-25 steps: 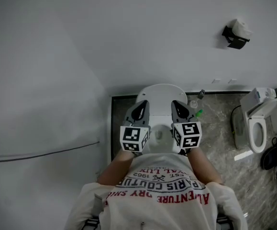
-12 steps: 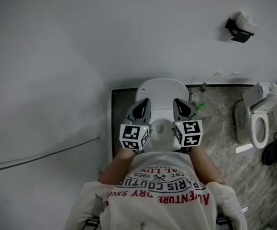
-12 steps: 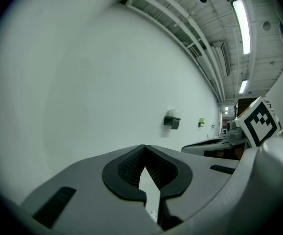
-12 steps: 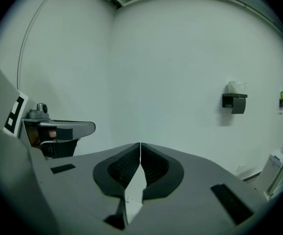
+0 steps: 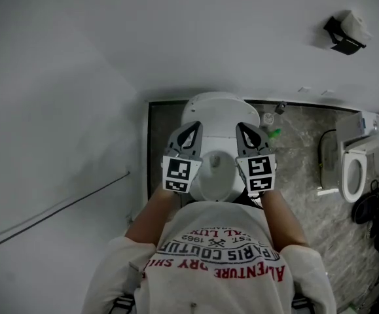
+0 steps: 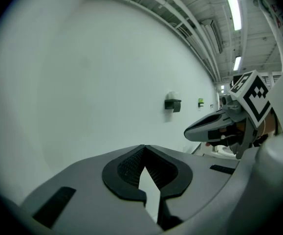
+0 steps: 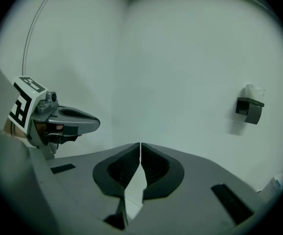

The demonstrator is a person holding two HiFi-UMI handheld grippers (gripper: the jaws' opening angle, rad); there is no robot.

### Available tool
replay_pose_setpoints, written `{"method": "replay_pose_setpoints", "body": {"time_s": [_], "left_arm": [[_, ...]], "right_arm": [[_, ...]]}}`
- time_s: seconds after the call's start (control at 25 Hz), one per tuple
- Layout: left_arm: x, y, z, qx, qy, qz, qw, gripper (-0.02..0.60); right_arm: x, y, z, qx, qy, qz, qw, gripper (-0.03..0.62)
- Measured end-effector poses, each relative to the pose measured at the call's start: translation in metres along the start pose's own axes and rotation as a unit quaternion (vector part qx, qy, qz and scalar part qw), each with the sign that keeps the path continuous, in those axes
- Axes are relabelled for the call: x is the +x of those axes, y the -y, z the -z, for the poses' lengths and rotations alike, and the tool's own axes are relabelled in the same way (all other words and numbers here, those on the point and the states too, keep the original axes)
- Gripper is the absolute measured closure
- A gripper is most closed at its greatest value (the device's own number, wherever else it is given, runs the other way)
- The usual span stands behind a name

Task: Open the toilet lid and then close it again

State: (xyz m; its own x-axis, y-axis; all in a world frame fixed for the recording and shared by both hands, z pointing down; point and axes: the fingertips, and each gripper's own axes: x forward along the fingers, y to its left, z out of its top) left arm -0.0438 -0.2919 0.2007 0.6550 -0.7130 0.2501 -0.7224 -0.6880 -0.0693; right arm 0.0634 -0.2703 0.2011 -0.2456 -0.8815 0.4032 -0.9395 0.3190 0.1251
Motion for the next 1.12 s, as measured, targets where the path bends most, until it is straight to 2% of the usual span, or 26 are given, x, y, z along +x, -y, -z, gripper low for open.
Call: {"method": "replay_pose_setpoints", "body": {"time_s": [0.12, 0.2, 0.32, 0.4, 0.48, 0.6, 0.76, 1.0, 1.12], "left_arm": [[0.022, -0.005, 0.003, 0.032, 0.01, 0.002, 0.9994, 0.575], [0.039, -0.013, 0.011, 0.059, -0.002, -0.008, 0.9982, 0.575], [0.068, -0.022, 0.037, 0.084, -0.067, -0.008, 0.9942, 0.575], [0.087, -0.02, 0.054, 0.093, -0.11, 0.018, 0.9894, 0.575], [0.104, -0.019, 0.064, 0.107, -0.132, 0.041, 0.9847, 0.567], [0.127, -0.015, 0.075, 0.15, -0.154, 0.068, 0.9743, 0.521], [0.146, -0.012, 0.092, 0.206, -0.185, 0.103, 0.9553, 0.481], [0.171, -0.018, 0.101, 0.25, -0.203, 0.145, 0.9356, 0.451], [0.178, -0.017, 0.105, 0.271, -0.214, 0.17, 0.9229, 0.451]], "right_arm": [[0.02, 0.011, 0.004, 0.01, -0.005, -0.024, 1.0, 0.576], [0.034, 0.017, 0.007, 0.005, -0.012, -0.038, 0.999, 0.576], [0.056, 0.024, 0.021, -0.016, -0.046, -0.067, 0.997, 0.576], [0.07, 0.03, 0.031, -0.028, -0.07, -0.087, 0.993, 0.576], [0.084, 0.038, 0.039, -0.04, -0.088, -0.1, 0.99, 0.576], [0.102, 0.049, 0.049, -0.063, -0.104, -0.11, 0.986, 0.576], [0.121, 0.051, 0.064, -0.118, -0.131, -0.133, 0.975, 0.574], [0.148, 0.05, 0.081, -0.209, -0.175, -0.163, 0.948, 0.571], [0.154, 0.053, 0.088, -0.234, -0.189, -0.169, 0.939, 0.571]]}}
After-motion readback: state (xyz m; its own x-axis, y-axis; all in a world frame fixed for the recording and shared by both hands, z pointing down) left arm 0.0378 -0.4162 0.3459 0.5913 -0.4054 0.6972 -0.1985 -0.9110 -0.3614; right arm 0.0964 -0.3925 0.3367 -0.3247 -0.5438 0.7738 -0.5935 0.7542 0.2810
